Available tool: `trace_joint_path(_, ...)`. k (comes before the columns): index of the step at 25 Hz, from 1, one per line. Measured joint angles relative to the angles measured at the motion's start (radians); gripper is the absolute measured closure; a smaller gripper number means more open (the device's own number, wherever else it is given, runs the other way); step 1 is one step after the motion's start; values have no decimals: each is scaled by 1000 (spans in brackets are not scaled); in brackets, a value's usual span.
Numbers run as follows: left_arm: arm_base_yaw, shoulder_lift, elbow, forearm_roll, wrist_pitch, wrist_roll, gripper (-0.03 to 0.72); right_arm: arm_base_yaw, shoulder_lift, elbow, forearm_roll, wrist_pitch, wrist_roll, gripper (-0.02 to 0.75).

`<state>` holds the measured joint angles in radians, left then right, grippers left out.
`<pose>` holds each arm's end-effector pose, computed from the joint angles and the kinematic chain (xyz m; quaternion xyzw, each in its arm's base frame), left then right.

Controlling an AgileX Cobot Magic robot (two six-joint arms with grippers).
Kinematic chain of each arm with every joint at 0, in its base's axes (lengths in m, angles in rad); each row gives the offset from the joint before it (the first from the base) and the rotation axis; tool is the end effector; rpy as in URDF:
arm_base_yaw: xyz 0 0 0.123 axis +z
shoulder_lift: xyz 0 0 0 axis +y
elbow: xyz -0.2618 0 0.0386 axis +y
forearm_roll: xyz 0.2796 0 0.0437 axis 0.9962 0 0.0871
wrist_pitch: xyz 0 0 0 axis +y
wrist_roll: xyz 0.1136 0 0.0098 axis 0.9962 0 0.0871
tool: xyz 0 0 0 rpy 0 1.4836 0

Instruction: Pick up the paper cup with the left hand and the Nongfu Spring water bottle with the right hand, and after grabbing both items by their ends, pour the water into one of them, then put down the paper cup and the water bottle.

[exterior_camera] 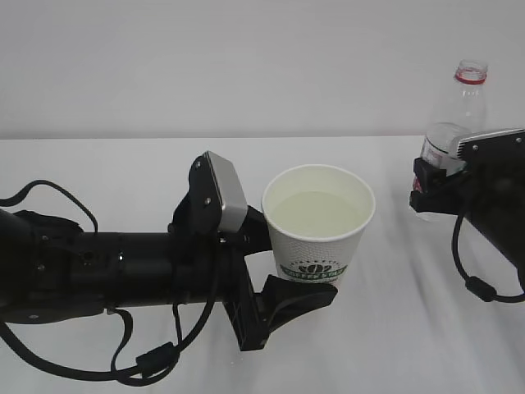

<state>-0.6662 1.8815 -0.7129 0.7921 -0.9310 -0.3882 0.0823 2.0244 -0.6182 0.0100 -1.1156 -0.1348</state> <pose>0.2390 -0.2706 0.0903 0.4697 0.6406 -0.3756 0.4773 0.3489 0.0278 0.0496 -0.0795 0.7712 -0.0187 0.6314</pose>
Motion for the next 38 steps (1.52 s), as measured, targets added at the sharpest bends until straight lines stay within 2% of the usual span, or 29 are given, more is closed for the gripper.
trace_joint_path(17, 0, 0, 0, 0, 0, 0, 103, 0, 108, -80, -10, -43, 2, 237)
trace_joint_path(25, 0, 0, 0, 0, 0, 0, 104, 0, 117, -84, -55, -45, 3, 136)
trace_joint_path(38, 0, 0, 0, 0, 0, 0, 104, 0, 119, -42, -41, -41, 56, 129)
